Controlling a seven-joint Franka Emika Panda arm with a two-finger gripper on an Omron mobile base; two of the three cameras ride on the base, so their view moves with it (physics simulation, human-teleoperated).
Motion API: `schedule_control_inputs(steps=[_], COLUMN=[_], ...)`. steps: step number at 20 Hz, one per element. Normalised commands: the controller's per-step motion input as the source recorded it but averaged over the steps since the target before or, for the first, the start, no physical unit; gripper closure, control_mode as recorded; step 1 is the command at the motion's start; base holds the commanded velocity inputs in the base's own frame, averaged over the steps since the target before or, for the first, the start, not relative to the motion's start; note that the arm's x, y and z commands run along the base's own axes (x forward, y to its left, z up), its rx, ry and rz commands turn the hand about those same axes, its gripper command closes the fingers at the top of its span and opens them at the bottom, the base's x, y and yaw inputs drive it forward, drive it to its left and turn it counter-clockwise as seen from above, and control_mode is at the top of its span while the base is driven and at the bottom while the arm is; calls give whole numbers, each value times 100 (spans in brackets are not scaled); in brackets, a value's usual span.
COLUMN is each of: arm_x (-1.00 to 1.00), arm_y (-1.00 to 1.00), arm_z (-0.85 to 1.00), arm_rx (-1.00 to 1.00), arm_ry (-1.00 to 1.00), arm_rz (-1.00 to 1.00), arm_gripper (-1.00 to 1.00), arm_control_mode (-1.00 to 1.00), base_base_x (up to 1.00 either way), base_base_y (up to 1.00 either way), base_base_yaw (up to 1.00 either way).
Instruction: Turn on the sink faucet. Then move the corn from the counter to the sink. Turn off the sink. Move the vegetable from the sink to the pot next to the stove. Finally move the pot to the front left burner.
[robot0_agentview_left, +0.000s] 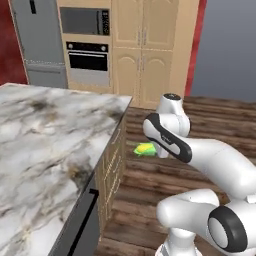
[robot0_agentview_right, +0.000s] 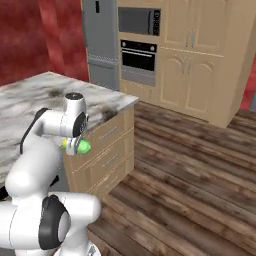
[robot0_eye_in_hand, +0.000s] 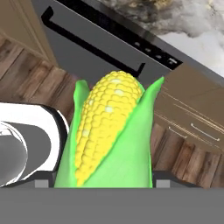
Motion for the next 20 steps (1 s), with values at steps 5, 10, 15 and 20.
schedule_control_inputs(steps=[5, 10, 15, 20], arm_x=[0, 0, 0, 0], arm_y=[0, 0, 0, 0], arm_z=[0, 0, 0, 0], arm_rx=[0, 0, 0, 0], arm_ry=[0, 0, 0, 0], arm_rz=[0, 0, 0, 0], arm_gripper=[100, 100, 100, 100], arm_control_mode=[100, 100, 100, 100], base_base_x=[0, 0, 0, 0], base_base_y=[-42, -43, -37, -36], base_base_yaw=[-46, -47, -47, -46])
